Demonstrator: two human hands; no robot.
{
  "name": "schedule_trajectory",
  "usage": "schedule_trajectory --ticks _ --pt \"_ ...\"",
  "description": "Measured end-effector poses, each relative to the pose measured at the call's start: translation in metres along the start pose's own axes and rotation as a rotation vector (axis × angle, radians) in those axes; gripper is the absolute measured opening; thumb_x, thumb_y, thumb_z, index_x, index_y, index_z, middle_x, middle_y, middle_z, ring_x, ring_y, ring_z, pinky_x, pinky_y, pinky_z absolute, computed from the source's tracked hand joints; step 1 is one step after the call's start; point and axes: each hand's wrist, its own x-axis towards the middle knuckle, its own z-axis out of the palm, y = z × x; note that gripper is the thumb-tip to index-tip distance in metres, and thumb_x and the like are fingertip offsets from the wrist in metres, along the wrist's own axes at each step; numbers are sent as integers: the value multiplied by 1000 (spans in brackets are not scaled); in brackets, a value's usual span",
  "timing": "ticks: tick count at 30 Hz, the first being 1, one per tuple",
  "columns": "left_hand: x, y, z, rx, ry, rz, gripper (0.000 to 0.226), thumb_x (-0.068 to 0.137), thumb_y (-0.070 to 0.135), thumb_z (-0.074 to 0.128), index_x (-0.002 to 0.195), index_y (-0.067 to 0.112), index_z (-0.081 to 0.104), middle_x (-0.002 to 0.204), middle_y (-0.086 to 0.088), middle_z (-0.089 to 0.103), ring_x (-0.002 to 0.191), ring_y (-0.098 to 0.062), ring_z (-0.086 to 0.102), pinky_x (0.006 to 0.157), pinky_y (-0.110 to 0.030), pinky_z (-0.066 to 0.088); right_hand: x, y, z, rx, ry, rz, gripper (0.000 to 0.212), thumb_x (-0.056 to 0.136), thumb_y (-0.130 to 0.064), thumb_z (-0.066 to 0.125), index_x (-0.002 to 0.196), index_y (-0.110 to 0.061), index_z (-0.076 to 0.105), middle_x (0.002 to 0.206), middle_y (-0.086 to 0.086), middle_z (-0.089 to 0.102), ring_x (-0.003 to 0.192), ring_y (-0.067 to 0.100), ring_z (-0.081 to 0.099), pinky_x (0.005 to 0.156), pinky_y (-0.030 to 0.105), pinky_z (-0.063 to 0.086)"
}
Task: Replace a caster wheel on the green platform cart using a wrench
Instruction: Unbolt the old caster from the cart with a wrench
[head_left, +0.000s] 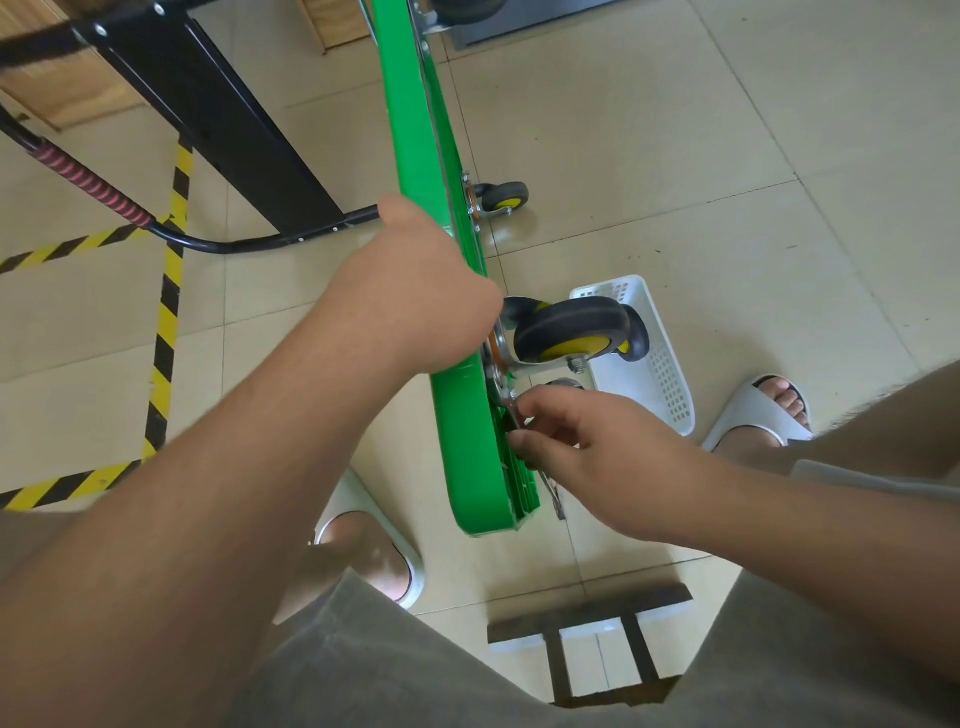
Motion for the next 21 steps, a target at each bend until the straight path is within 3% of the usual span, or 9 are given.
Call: schedule_trajectory --ticks 4,9,17,21 --pt "-1 0 0 -3 -3 -3 39 97 18 57 121 14 26 117 -11 53 73 -17 59 43 -26 38 -4 1 -2 -13 -18 4 17 99 -40 60 115 -36 55 98 -9 75 85 14 72 82 42 60" --pt "0 0 0 -1 2 -15 38 97 18 56 122 14 27 112 -9 52 71 -15 56 42 -26 36 -14 1 -3 85 -49 62 6 96 -37 65 102 -35 64 92 -14 73 77 12 74 77 39 63" --pt "0 2 1 12 2 -18 40 96 19 56 123 14 27 114 -9 53 73 -17 56 45 -28 35 -32 -24 -9 517 -151 225 13 97 -19 66 104 -9 71 91 11 77 78 27 76 73 45 65" --pt "-1 3 1 26 15 -14 38 96 19 56 120 14 27 109 -8 50 68 -13 50 43 -26 32 -31 -30 -13 644 -139 237 16 97 -19 66 100 -6 74 90 12 76 69 24 73 67 40 63"
